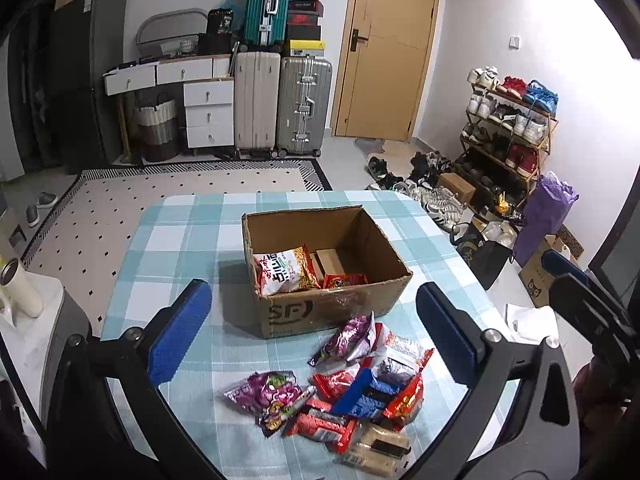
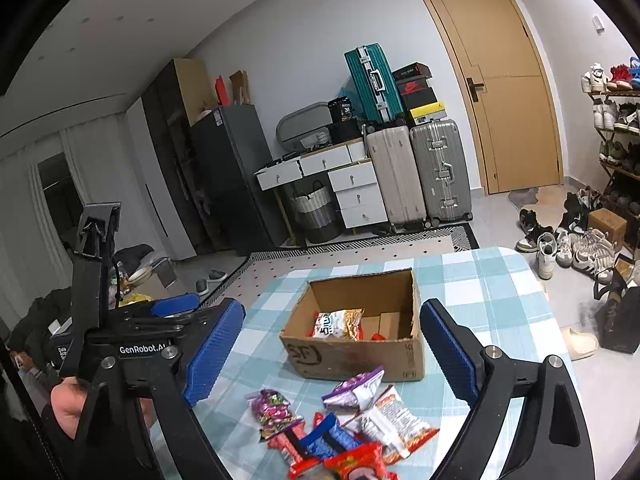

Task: Organize snacks
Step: 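Withdraw both tools from the box back toward the snack pile, then grasp the cracker pack with right tool while left tool grasps purple candy bag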

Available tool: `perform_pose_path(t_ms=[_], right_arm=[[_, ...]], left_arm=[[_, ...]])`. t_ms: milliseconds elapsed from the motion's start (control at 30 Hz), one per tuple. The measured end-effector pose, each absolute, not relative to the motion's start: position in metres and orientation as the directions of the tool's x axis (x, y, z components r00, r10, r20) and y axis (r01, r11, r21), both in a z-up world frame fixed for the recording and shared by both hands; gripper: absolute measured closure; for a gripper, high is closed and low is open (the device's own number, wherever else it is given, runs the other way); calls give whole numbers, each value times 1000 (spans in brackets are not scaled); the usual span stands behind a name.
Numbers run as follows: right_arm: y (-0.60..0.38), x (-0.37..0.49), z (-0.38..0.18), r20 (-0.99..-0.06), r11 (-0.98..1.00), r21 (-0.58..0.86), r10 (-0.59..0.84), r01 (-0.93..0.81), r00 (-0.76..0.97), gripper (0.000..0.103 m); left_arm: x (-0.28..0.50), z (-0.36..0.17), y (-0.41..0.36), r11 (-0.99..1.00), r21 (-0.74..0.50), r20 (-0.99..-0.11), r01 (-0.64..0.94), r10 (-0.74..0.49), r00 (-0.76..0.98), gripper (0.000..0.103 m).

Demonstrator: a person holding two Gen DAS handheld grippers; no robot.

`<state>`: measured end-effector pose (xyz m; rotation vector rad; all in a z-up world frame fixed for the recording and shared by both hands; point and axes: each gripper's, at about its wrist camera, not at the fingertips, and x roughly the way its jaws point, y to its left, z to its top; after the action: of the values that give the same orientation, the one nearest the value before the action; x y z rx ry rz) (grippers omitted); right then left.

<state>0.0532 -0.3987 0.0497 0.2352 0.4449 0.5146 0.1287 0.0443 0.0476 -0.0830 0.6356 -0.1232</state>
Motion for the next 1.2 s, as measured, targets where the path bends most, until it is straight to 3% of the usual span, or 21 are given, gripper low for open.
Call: perform_pose_path(t_ms=[533,1200], right_arm=[[-400,-6,26,-383,851,310,520,-424,763,6],[-383,-26,-68,-521,841,365,539,-398,662,6]], left_arm=[[55,30,59,976,-214,-568,51,-167,806,1],[32,-62,72,968,-251,-656,-7,-165,737,1]])
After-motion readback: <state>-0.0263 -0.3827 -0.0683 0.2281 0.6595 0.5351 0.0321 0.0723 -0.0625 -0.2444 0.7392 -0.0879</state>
